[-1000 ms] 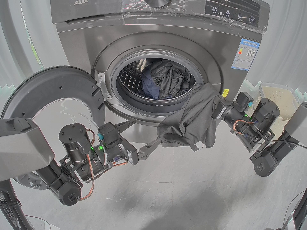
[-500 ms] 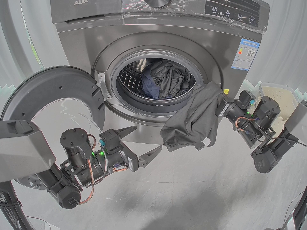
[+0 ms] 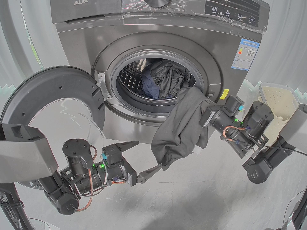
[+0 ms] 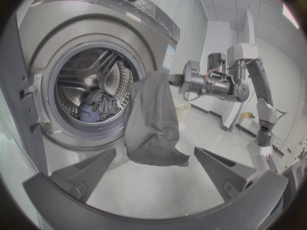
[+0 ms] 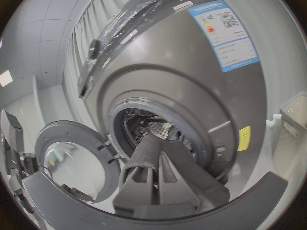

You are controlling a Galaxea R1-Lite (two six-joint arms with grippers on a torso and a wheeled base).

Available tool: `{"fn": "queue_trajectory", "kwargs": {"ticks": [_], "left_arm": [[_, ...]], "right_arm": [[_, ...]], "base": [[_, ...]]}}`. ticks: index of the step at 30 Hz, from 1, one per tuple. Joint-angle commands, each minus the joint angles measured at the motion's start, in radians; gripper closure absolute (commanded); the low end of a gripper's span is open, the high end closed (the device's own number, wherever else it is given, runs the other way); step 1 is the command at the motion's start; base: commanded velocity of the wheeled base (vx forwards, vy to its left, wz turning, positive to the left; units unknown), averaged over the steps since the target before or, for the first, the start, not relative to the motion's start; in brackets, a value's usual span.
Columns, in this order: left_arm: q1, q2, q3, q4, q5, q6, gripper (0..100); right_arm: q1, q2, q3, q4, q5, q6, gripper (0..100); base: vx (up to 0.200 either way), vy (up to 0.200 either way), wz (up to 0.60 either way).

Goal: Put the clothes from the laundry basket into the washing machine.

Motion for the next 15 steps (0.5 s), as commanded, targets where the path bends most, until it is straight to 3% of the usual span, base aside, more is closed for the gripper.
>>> {"fn": "queue_trajectory", "kwargs": {"ticks": [1, 6, 10, 15], "left_arm": [[-0.001, 0.018, 0.041, 0.000, -0.006, 0.011, 0], [0.014, 0.030, 0.173, 0.000, -0.012, 0.020, 0], [0.049, 0.033, 0.268, 0.000, -0.049, 0.057, 0], [0.042, 0.024, 0.307, 0.000, -0.052, 0.061, 0]], "right_arm": [[0.055, -0.004, 0.003, -0.002, -0.001, 0.000, 100], [0.041, -0.008, -0.013, -0.002, 0.001, 0.000, 100], [0.023, -0.010, -0.029, -0.002, -0.001, -0.001, 100], [-0.003, -0.008, -0.070, -0.002, -0.010, 0.000, 100]], "base": [[0.000, 0.000, 0.00], [0.000, 0.000, 0.00], [0.000, 0.000, 0.00], [0.000, 0.000, 0.00]]}}
